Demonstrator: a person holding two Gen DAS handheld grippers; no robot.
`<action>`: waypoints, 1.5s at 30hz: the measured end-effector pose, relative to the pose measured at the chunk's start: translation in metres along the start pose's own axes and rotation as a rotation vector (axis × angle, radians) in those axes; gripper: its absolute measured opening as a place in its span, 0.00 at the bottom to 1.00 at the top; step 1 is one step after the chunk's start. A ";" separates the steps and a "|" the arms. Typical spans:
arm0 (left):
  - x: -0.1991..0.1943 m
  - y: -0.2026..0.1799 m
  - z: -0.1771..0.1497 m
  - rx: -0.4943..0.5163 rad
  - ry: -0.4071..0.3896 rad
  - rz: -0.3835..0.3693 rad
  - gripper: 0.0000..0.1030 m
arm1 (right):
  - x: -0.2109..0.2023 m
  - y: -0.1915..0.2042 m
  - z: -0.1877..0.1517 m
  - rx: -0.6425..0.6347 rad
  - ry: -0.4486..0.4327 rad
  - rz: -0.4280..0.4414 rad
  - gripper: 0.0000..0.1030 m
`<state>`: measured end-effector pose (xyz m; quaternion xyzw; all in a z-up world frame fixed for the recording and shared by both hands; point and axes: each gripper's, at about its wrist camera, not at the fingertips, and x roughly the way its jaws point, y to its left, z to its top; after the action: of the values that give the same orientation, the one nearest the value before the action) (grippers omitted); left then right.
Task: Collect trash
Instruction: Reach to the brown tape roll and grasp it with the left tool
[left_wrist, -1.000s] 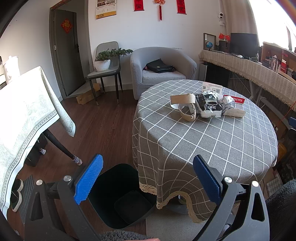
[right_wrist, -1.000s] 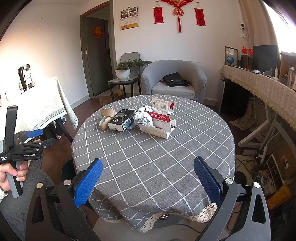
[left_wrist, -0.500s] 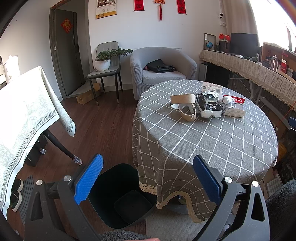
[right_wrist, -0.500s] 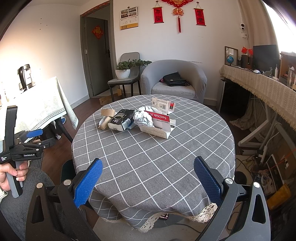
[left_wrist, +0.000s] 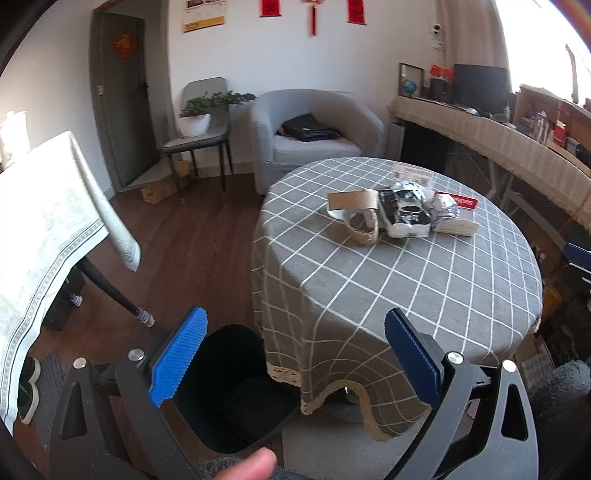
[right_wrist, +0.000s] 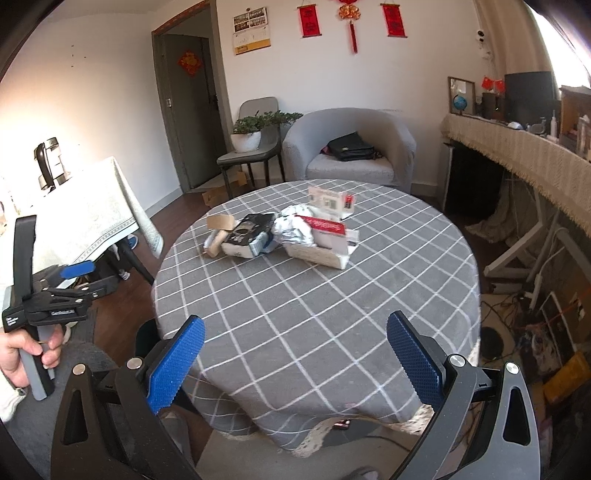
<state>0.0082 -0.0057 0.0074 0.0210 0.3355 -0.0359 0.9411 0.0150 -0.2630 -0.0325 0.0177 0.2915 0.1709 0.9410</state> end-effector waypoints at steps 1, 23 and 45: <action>0.001 -0.001 0.003 0.001 -0.003 -0.011 0.96 | 0.002 0.002 0.001 -0.001 0.009 0.014 0.97; 0.114 -0.023 0.098 0.048 0.090 -0.209 0.80 | 0.061 -0.013 0.045 0.101 0.134 0.053 0.92; 0.167 -0.036 0.114 0.068 0.128 -0.300 0.62 | 0.121 0.000 0.085 0.105 0.188 0.033 0.67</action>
<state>0.2057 -0.0580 -0.0103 0.0049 0.3926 -0.1861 0.9007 0.1554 -0.2172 -0.0276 0.0557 0.3869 0.1718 0.9042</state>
